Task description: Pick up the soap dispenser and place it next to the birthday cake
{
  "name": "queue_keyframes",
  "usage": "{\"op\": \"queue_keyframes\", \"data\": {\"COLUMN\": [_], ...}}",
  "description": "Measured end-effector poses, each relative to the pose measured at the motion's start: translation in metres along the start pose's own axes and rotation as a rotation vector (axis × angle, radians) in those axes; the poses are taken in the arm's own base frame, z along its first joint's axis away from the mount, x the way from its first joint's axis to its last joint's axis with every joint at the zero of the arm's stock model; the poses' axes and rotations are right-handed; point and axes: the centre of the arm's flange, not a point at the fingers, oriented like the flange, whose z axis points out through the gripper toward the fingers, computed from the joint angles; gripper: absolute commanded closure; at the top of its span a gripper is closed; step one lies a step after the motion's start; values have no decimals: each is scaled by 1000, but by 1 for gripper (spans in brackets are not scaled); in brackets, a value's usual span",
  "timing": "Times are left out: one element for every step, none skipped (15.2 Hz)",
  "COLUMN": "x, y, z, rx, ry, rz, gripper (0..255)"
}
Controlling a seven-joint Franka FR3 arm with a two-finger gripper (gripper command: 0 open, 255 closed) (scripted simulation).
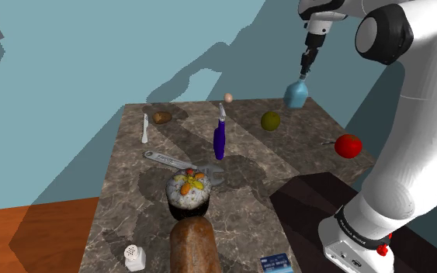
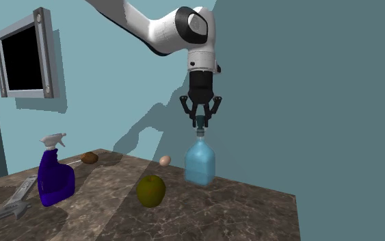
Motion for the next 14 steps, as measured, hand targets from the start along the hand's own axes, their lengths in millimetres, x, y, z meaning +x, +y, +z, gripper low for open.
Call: {"op": "queue_keyframes", "data": {"x": [0, -1, -1, -2, -4, -4, -3, -3, -4, -3, -3, -3, -6, -6], "y": [0, 0, 0, 0, -1, -1, 0, 0, 0, 0, 0, 0, 0, 0], "z": [-5, -10, -16, -21, -26, -31, -37, -43, -49, -54, -59, -65, -70, -75], "rx": [0, 0, 0, 0, 0, 0, 0, 0, 0, 0, 0, 0, 0, 0], "ry": [0, 0, 0, 0, 0, 0, 0, 0, 0, 0, 0, 0, 0, 0], "rz": [0, 0, 0, 0, 0, 0, 0, 0, 0, 0, 0, 0, 0, 0], "gripper": [255, 255, 255, 255, 255, 255, 255, 255, 255, 255, 255, 255, 255, 255]}}
